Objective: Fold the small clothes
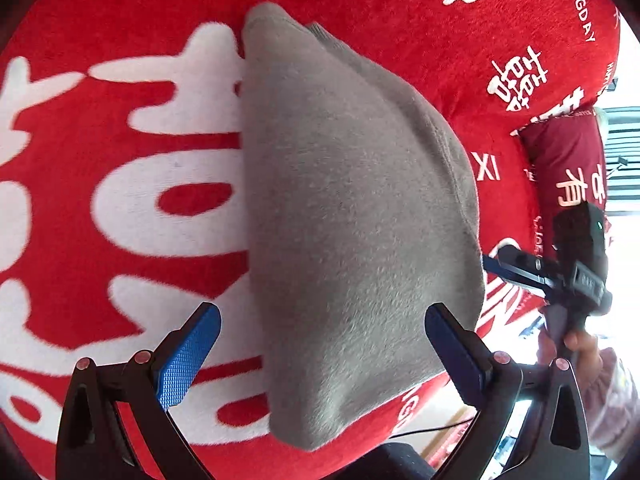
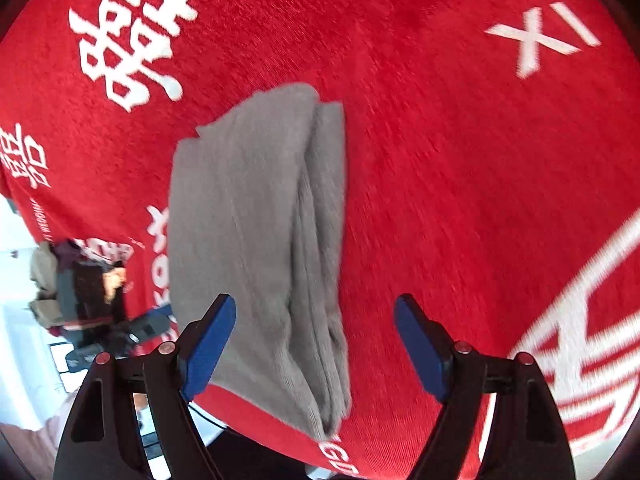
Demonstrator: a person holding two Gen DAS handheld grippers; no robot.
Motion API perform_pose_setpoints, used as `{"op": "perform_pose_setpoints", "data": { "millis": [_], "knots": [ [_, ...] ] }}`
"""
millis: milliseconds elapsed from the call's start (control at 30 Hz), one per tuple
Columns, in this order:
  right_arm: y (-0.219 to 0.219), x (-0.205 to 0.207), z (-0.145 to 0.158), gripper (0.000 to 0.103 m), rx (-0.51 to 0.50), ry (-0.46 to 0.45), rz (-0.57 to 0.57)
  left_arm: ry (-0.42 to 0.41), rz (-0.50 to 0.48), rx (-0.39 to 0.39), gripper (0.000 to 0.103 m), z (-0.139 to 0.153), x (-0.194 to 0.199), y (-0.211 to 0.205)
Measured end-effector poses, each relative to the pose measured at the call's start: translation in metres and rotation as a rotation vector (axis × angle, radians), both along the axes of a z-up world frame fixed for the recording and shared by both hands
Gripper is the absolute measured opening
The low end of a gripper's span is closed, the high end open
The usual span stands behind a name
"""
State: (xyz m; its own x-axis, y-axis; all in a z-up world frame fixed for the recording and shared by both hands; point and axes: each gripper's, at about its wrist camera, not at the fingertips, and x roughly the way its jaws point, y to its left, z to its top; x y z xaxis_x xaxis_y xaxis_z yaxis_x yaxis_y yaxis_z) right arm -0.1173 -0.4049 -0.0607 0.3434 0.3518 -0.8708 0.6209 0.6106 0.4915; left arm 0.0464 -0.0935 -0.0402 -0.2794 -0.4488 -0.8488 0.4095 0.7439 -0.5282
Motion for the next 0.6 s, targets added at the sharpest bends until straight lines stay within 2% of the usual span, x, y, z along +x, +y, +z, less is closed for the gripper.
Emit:
{"op": "perform_pose_setpoints", "data": {
  "millis": [200,433,600],
  "knots": [
    [-0.020,0.032,-0.018,0.084,0.092,-0.070,0.035,0.000,-0.051,0.015,0.102,-0.015,0.002,-0.019],
    [-0.030,0.059,-0.045,0.084,0.181,-0.092,0.068,0.003,-0.043,-0.012,0.102,-0.018,0.007,-0.026],
    [-0.040,0.071,-0.050,0.086,0.221,-0.137,0.059,-0.001,-0.046,-0.026,0.102,-0.018,0.012,-0.035]
  ]
}}
